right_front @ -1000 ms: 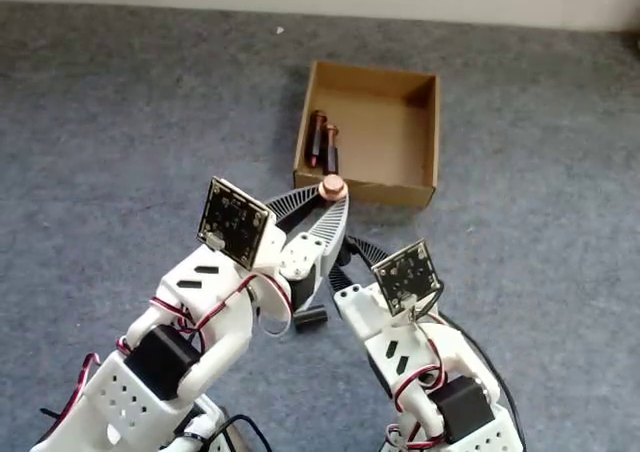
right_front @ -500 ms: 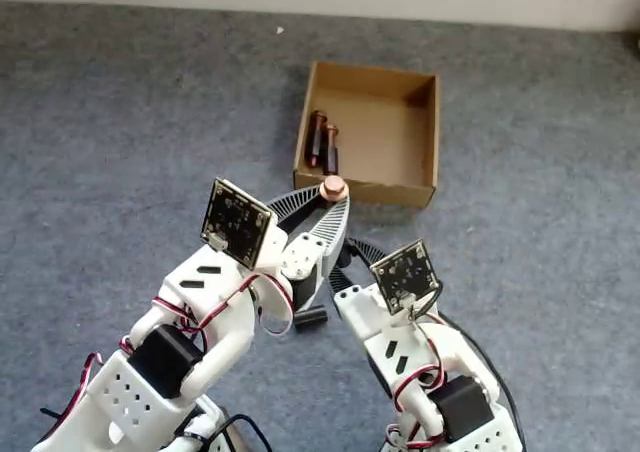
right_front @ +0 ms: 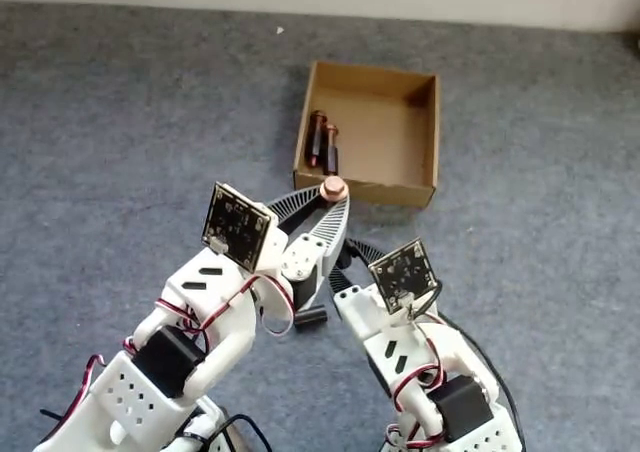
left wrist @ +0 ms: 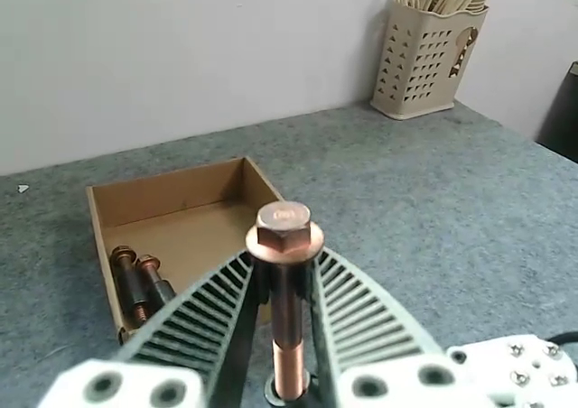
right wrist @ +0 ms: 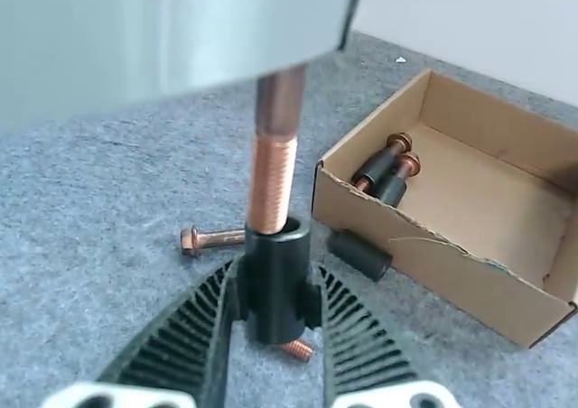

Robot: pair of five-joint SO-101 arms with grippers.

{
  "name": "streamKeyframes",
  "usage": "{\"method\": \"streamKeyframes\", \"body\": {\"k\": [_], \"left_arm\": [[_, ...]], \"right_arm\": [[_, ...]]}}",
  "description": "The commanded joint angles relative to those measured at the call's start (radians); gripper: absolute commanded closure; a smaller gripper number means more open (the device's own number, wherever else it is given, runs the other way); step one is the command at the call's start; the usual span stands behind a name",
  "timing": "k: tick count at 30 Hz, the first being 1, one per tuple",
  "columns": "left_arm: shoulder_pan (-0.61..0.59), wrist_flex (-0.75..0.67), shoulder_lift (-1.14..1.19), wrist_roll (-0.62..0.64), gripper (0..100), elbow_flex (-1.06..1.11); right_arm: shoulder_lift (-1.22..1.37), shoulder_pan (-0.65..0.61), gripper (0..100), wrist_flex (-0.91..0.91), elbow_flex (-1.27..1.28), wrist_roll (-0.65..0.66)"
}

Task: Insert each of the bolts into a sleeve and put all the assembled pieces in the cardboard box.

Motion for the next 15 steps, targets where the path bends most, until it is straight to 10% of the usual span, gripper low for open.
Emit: {"method": "streamKeyframes", "body": {"k": [1,15], "left_arm": [[0.016,-0.020,-0.010,0.008,100,0.016],[0.024,-0.009,-0.012,0.011,100,0.019]], "right_arm": [[-0.019,-0.010,99.3,-0.002,-0.076,0.009],[-0.019,-0.002,99.3,-0.002,-0.110,0.009]]}}
